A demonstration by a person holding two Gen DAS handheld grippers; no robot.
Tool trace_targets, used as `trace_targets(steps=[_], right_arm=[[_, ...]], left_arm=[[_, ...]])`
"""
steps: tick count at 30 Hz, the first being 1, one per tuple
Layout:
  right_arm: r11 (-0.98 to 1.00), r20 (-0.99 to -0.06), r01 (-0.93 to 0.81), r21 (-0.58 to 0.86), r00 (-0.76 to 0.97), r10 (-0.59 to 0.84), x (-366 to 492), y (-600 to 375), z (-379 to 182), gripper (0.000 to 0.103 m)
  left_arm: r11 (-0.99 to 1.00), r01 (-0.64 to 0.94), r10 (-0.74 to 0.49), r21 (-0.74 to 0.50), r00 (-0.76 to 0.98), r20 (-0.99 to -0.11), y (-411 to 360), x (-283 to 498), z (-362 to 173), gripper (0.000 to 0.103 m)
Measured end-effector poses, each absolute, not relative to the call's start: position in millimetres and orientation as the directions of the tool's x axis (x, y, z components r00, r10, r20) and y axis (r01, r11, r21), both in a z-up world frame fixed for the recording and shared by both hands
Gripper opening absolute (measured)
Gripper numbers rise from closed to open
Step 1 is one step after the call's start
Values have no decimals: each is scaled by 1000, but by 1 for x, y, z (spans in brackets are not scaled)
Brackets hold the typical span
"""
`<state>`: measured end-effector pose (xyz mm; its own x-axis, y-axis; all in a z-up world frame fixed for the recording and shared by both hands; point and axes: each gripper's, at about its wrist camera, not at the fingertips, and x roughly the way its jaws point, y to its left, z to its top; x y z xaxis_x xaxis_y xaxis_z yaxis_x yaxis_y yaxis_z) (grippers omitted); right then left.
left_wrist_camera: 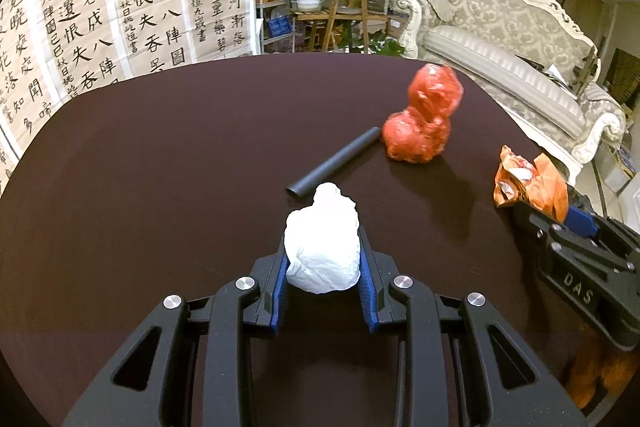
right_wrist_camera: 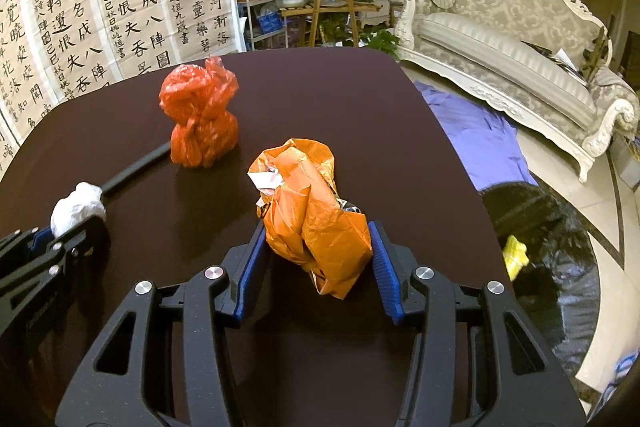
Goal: Collect trash
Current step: 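Close the right gripper on the orange plastic bag, then carry the white paper and orange bag over the black bin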
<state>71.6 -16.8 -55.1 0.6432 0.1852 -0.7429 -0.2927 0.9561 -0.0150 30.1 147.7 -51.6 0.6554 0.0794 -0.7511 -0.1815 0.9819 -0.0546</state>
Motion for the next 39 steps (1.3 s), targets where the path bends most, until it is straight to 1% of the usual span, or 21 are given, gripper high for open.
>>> trace_targets(steps=[10,22,39], right_arm=[[969,-738,-249,-8,654,162,44,-48,-55,47],[989,-716,-150,-2,691,103,19,-99,-50,47],[997,-666,72,-13,744,-62,22,-188,-40,47]], left_arm=[[993,-109,34,-52,668,-744,118,24,-50,30],[999,-2,-32,-46,680,-733,67,22,-48,30],[984,173,-159,-49,707,-689,-11,41,-34,30]])
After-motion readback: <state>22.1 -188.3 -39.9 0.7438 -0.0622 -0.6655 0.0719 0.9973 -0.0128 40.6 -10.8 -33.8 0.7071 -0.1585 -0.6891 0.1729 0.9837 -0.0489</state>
